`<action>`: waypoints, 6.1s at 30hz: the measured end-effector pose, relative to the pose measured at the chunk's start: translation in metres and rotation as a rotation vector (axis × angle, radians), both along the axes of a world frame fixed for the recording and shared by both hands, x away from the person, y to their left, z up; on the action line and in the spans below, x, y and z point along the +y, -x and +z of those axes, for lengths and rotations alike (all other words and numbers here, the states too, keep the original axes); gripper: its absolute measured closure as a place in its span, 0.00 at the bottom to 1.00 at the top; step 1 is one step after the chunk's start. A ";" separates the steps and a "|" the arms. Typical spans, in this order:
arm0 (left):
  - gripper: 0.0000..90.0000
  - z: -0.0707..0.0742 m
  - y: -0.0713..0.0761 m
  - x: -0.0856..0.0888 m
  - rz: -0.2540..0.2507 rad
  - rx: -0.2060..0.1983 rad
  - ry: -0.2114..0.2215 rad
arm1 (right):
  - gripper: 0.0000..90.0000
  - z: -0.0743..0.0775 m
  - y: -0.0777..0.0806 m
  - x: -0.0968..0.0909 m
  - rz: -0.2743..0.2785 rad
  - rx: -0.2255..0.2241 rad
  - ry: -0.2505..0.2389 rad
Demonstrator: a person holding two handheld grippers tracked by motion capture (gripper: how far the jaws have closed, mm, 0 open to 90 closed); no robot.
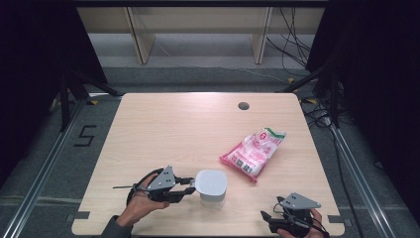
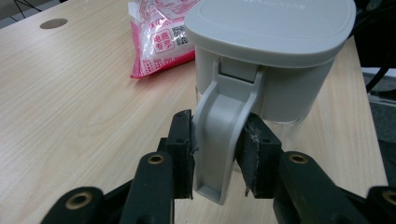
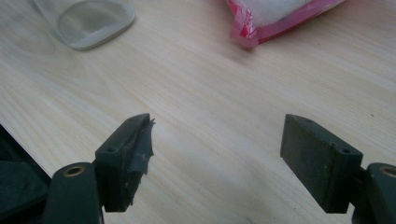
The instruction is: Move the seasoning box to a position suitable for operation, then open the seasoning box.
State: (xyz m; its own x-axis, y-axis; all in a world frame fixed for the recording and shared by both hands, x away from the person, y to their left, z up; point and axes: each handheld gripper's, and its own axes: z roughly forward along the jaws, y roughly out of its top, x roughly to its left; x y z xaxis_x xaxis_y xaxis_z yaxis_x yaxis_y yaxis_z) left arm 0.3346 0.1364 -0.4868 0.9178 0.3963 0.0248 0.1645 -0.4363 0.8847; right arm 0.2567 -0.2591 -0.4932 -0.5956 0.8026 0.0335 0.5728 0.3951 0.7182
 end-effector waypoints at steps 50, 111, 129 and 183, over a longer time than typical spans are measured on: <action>0.76 0.008 -0.017 -0.008 0.058 -0.037 0.015 | 0.29 -0.001 -0.002 0.000 0.020 0.008 -0.003; 0.43 0.010 -0.040 0.011 0.169 0.031 0.037 | 0.29 -0.002 -0.001 -0.005 -0.019 -0.002 0.000; 0.84 0.035 -0.022 0.020 0.194 -0.023 0.038 | 0.29 -0.004 -0.004 -0.002 0.009 0.008 -0.003; 0.96 0.042 -0.046 -0.007 0.171 -0.015 0.133 | 0.62 0.030 -0.041 0.057 0.165 -0.206 -0.071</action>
State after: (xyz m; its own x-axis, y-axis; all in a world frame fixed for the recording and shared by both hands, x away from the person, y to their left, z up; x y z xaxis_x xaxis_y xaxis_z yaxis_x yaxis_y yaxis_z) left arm 0.3805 0.1298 -0.4453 0.8370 0.5466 -0.0255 0.2128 -0.2821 0.9355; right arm 0.2974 -0.2020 -0.4629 -0.7185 0.6938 -0.0490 0.3440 0.4157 0.8420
